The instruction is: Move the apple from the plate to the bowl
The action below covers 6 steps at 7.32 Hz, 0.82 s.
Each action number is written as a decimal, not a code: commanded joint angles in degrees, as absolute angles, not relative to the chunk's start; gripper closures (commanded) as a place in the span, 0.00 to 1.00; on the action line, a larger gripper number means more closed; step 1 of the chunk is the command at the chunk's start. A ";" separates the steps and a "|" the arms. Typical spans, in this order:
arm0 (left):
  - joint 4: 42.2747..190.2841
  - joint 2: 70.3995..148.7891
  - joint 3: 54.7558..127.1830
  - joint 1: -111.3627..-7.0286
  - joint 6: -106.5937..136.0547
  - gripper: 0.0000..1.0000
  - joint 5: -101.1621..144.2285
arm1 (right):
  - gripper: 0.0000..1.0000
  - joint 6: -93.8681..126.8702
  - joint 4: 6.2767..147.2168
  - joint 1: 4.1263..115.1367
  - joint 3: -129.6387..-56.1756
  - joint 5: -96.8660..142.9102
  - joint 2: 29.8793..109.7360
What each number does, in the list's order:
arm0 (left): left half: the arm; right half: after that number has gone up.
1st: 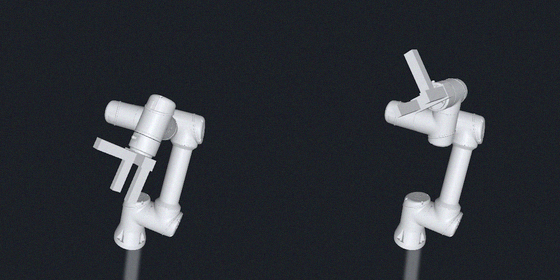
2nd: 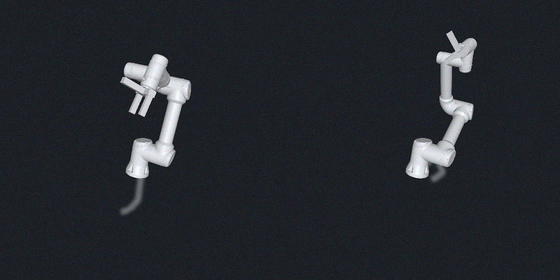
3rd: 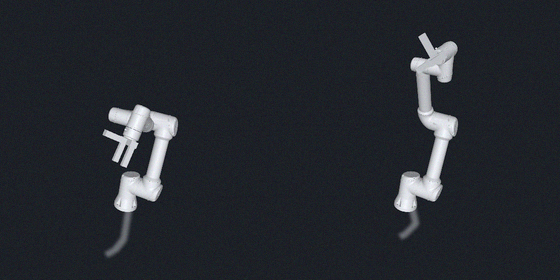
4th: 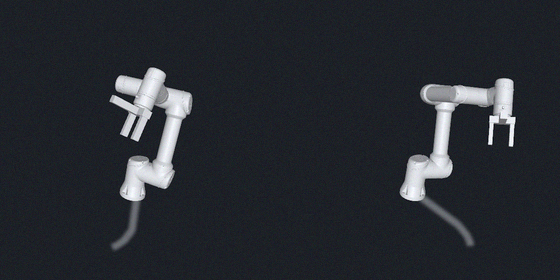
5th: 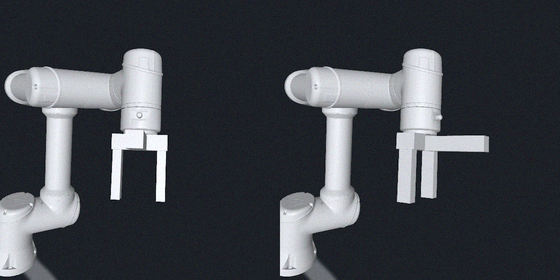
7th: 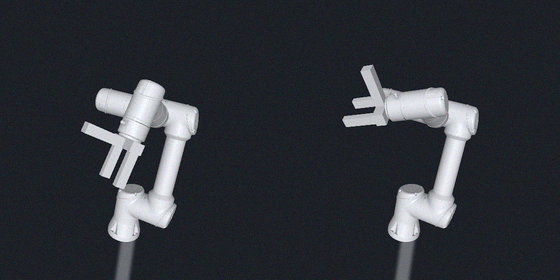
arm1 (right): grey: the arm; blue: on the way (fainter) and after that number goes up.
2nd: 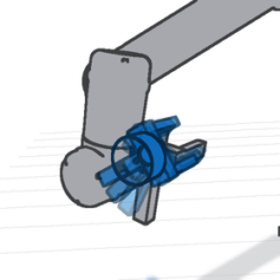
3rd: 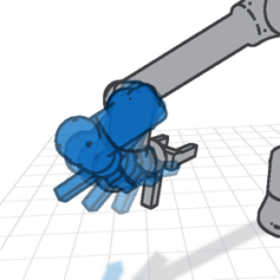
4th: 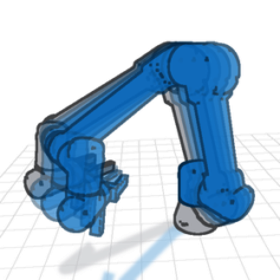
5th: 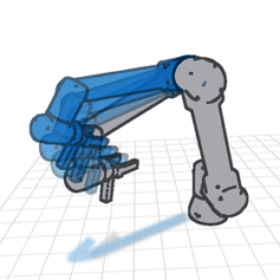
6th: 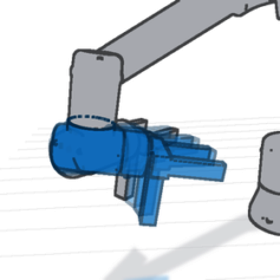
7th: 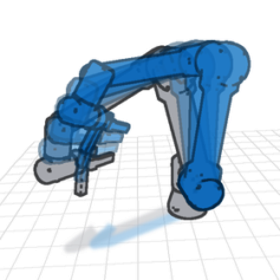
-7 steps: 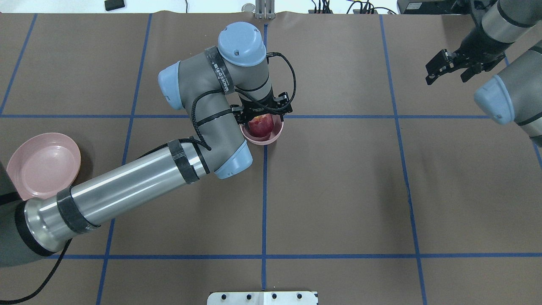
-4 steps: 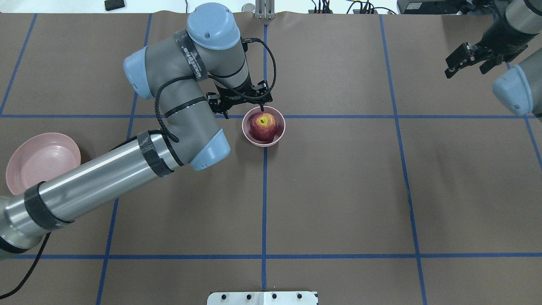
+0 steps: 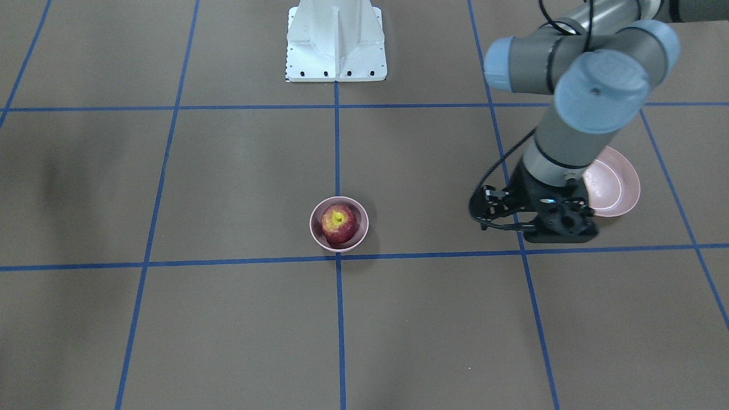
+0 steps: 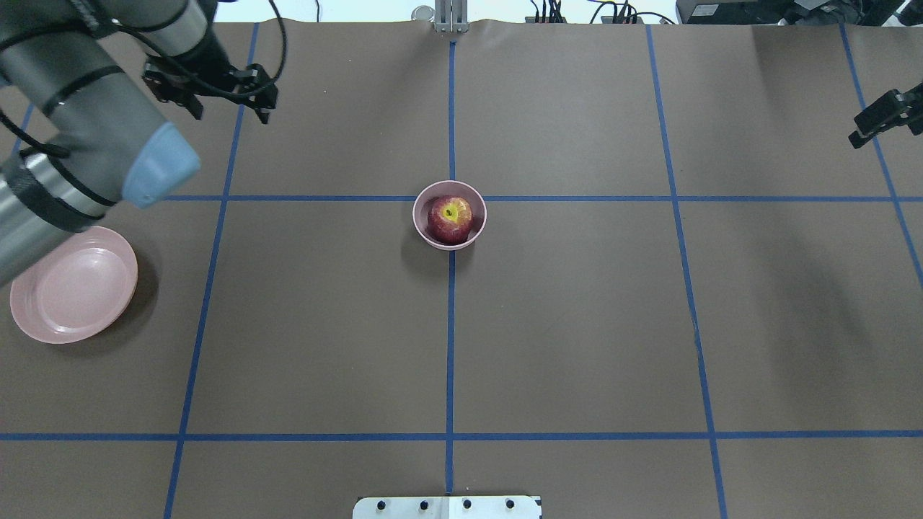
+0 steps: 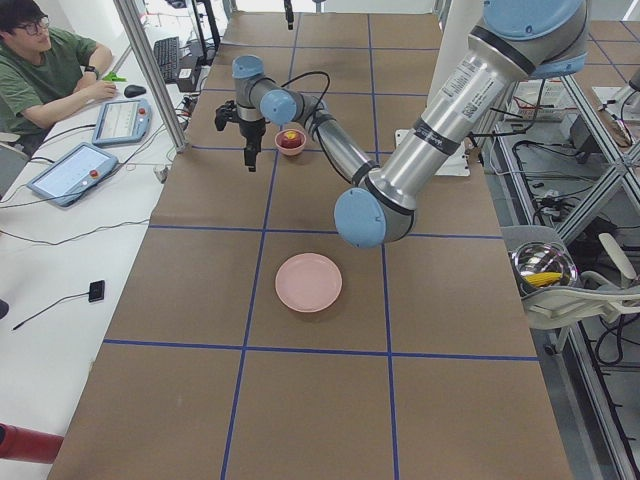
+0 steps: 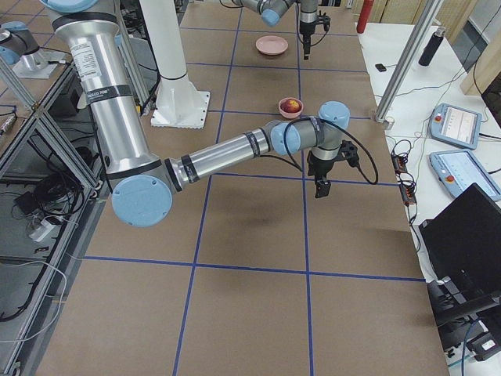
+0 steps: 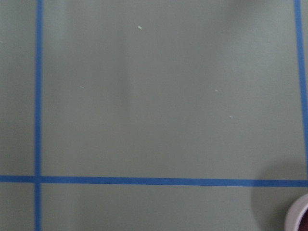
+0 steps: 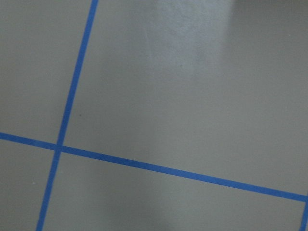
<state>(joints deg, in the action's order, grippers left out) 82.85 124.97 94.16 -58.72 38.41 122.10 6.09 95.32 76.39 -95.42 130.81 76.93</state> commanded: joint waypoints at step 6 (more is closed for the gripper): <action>88.41 103.46 81.93 -89.29 -6.42 0.01 132.72 | 0.00 0.88 94.48 86.74 -95.10 132.54 86.22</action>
